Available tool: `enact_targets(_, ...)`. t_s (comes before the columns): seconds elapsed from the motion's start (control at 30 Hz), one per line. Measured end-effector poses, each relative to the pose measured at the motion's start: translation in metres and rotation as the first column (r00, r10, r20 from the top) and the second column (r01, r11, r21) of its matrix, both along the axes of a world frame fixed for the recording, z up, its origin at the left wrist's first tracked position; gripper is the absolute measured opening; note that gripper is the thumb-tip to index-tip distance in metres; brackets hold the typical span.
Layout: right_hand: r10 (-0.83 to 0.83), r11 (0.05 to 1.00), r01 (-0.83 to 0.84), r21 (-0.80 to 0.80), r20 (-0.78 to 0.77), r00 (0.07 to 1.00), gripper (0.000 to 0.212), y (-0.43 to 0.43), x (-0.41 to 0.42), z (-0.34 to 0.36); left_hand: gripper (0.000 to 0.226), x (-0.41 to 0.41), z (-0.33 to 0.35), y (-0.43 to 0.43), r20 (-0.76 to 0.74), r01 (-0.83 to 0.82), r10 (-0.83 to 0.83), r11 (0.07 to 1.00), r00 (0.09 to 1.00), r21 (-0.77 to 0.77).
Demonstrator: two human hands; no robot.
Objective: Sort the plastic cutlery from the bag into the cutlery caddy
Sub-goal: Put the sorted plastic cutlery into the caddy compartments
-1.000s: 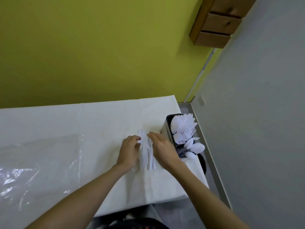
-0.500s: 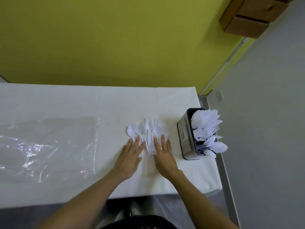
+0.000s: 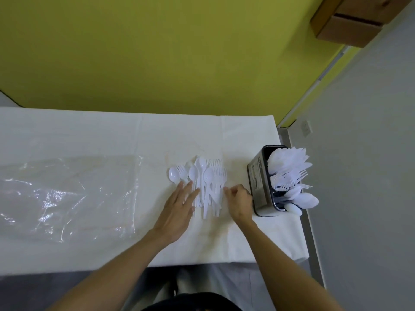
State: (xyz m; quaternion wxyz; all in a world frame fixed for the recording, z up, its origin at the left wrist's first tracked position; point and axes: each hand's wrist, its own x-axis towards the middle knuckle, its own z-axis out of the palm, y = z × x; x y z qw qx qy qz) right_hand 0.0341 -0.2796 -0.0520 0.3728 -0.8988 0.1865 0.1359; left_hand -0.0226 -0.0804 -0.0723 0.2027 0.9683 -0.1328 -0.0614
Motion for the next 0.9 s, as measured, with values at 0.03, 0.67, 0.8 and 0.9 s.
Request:
enact_targets(0.03,-0.009,1.000,0.009,0.022,-0.017,1.000,0.028,0.002,0.002,0.001,0.049,0.001,0.000,-0.002,-0.001,0.055,-0.055,0.998,0.998,0.033)
enact_targets(0.67,-0.227,0.804,0.198,0.561,-0.019,0.974,0.010,-0.010,0.022,0.021,0.034,0.023,0.032,-0.028,-0.102,-0.235,0.212,0.894,0.972,-0.383)
enact_targets(0.8,-0.143,0.707,0.121,0.696,-0.026,0.989,0.019,0.005,0.028,0.034,0.021,0.041,0.052,-0.052,-0.444,-0.484,0.260,0.700,0.858,-0.526)
enact_targets(0.9,-0.128,0.710,0.125,0.693,-0.048,0.991,0.029,0.015,0.029,0.033,0.017,0.043,0.054,-0.053,-0.546,-0.556,0.262,0.673,0.796,-0.488)
